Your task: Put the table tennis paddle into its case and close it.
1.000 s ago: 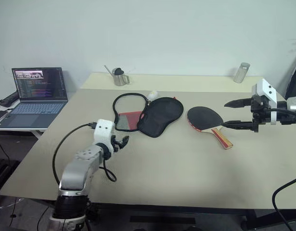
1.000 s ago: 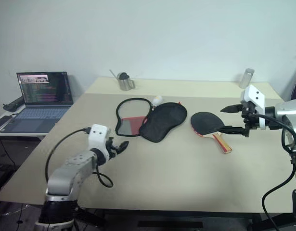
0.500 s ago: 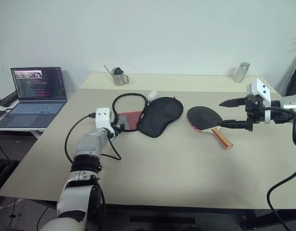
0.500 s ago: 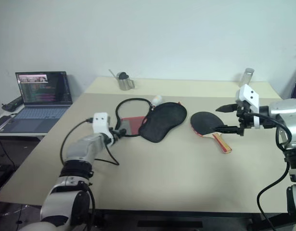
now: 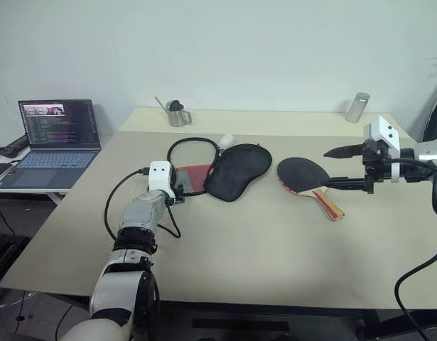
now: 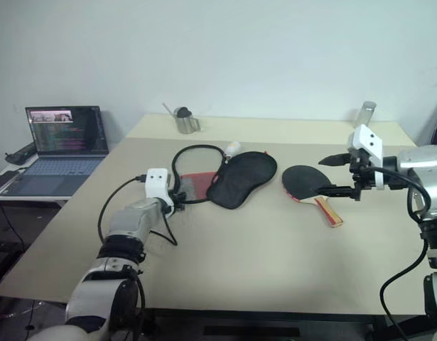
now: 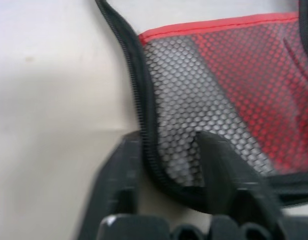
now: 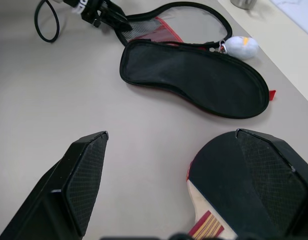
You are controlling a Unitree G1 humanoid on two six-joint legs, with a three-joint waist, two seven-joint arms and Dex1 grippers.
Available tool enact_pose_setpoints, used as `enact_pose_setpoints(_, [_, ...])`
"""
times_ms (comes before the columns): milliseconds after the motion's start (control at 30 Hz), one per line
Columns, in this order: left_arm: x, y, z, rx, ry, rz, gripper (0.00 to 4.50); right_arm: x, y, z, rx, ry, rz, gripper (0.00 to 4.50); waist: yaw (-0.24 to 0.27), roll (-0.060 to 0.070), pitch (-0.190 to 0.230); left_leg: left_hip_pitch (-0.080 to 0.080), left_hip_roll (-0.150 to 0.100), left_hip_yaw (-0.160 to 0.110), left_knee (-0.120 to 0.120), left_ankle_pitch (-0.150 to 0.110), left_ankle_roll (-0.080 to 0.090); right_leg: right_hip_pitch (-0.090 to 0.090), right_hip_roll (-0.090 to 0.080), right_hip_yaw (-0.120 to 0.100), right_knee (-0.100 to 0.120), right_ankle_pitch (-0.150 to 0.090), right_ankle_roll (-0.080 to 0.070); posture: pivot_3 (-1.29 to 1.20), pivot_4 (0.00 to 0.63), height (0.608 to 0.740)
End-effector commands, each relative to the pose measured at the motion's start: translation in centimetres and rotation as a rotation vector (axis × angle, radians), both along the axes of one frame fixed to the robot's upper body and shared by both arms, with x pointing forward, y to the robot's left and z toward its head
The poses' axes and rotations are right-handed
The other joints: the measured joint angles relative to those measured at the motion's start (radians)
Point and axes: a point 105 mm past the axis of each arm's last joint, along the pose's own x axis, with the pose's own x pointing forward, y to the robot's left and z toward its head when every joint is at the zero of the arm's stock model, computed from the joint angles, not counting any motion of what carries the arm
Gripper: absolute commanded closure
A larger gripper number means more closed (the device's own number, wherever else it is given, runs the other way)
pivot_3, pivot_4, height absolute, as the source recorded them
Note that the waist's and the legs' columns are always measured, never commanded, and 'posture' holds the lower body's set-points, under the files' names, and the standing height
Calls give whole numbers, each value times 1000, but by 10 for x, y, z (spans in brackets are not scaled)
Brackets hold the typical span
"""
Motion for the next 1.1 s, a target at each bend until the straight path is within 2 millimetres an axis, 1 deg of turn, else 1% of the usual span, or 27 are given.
enact_pose_setpoints(33, [-5, -3, 9, 29, -28, -19, 4059, -4, -1, 17, -15, -70, 5, 0, 0, 0, 0, 0, 0, 0, 0, 0, 0, 0, 0, 0, 0, 0, 0, 0, 150, 740])
enact_pose_setpoints(67, [-7, -3, 12, 38, -39, -21, 4431, -4, -1, 17, -16, -70, 4, 0, 0, 0, 0, 0, 0, 0, 0, 0, 0, 0, 0, 0, 0, 0, 0, 0, 150, 740])
enact_pose_setpoints(100, [-8, -3, 13, 44, -47, -23, 4473, -4, -1, 17, -16, -70, 3, 0, 0, 0, 0, 0, 0, 0, 0, 0, 0, 0, 0, 0, 0, 0, 0, 0, 150, 740])
enact_pose_setpoints(200, [-11, -9, 23, 85, -98, -33, 4473, -4, -4, 17, -18, -71, -3, 0, 0, 0, 0, 0, 0, 0, 0, 0, 0, 0, 0, 0, 0, 0, 0, 0, 150, 740])
enact_pose_setpoints(300, [-18, -25, 36, 182, -180, -66, 4473, -4, -5, 19, -20, -75, -10, 0, 0, 0, 0, 0, 0, 0, 0, 0, 0, 0, 0, 1, 0, 0, 0, 0, 150, 740])
enact_pose_setpoints(367, [-22, -29, 42, 203, -227, -45, 4473, -5, -7, 19, -21, -75, -14, 0, 1, 0, 0, -1, 0, 0, 0, 0, 0, 0, 0, 1, -1, 0, 0, 0, 150, 740])
enact_pose_setpoints(433, [-24, -25, 47, 222, -272, 11, 4473, -5, -7, 18, -21, -73, -16, 0, 2, 0, 0, -1, 0, 0, 0, 0, 0, 0, 0, 1, -1, 0, 0, 0, 150, 740])
enact_pose_setpoints(533, [-27, -10, 53, 242, -321, 131, 4473, -6, -7, 17, -21, -72, -17, 0, 1, 0, 0, -1, 0, 0, 0, 0, 0, 0, 0, 1, 0, 0, 0, 0, 150, 740])
enact_pose_setpoints(600, [-29, -4, 58, 272, -357, 184, 4473, -5, -7, 17, -20, -71, -17, 0, -2, 0, 0, -1, 0, 1, 0, 0, 0, -1, 0, 1, 0, 0, 0, 0, 150, 740])
enact_pose_setpoints(767, [-36, 6, 60, 294, -388, 275, 4473, -5, -4, 17, -17, -68, -8, 0, 0, 0, 0, -1, 0, 1, 0, 0, 0, -1, 0, 1, 0, 0, 0, 0, 150, 740])
enact_pose_setpoints(833, [-39, 5, 59, 302, -392, 296, 4473, -5, -4, 16, -18, -65, -4, 0, 1, 0, 0, -1, 0, 1, 0, 0, 0, -1, 0, 1, 0, 0, 0, 0, 150, 740])
enact_pose_setpoints(900, [-42, 2, 59, 310, -396, 315, 4473, -5, -3, 16, -17, -64, -3, 0, 3, 0, 0, -1, 0, 0, 0, 0, 0, -1, 0, 1, 0, 0, 0, 0, 150, 740])
enact_pose_setpoints(1000, [-44, -11, 56, 307, -395, 322, 4473, -5, -3, 17, -18, -65, -2, 0, 4, 0, 0, -1, 0, 0, 0, 0, 0, -1, 0, 1, 0, 0, 0, 0, 150, 740])
enact_pose_setpoints(1100, [-43, -34, 50, 287, -374, 284, 4473, -5, -3, 18, -20, -66, 0, 0, 5, 0, 0, -1, 0, 0, 0, 0, 0, 0, 0, 1, 0, 0, 0, 0, 150, 740])
